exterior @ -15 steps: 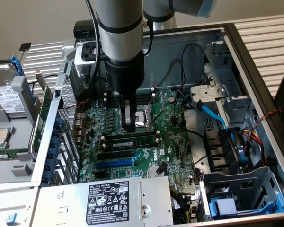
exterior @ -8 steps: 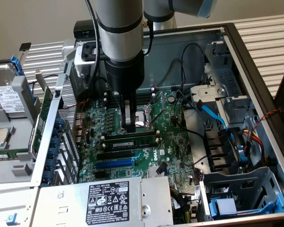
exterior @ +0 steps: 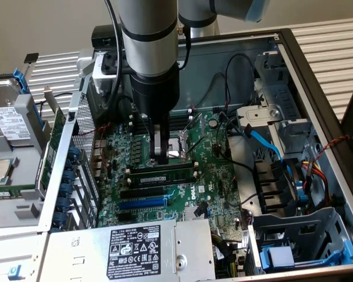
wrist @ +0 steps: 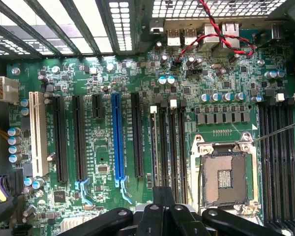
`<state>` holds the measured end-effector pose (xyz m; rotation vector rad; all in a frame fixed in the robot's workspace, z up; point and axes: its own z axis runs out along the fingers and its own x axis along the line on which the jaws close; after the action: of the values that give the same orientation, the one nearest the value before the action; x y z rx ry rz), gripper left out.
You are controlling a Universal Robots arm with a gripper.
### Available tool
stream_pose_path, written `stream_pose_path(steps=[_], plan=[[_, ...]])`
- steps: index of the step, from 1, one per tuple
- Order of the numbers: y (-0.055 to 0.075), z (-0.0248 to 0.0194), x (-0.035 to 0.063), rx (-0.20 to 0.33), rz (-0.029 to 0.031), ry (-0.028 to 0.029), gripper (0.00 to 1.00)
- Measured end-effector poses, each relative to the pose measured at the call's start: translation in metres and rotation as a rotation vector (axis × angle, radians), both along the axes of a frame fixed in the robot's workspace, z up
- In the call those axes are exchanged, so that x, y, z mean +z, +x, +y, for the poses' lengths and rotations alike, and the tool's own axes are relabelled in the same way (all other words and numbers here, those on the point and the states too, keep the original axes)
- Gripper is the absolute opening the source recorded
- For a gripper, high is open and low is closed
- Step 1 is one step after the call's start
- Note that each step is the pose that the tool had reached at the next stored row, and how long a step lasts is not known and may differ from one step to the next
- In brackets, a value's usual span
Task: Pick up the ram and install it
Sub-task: 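Press down the ram until it locks into place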
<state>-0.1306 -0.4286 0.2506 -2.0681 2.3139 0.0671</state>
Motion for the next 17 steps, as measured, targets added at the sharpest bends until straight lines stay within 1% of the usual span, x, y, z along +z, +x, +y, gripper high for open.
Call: stream_pose_path(steps=[17], plan=[[-0.0001, 0.0, 0.0, -0.251, 0.0, 0.0002, 0.11]])
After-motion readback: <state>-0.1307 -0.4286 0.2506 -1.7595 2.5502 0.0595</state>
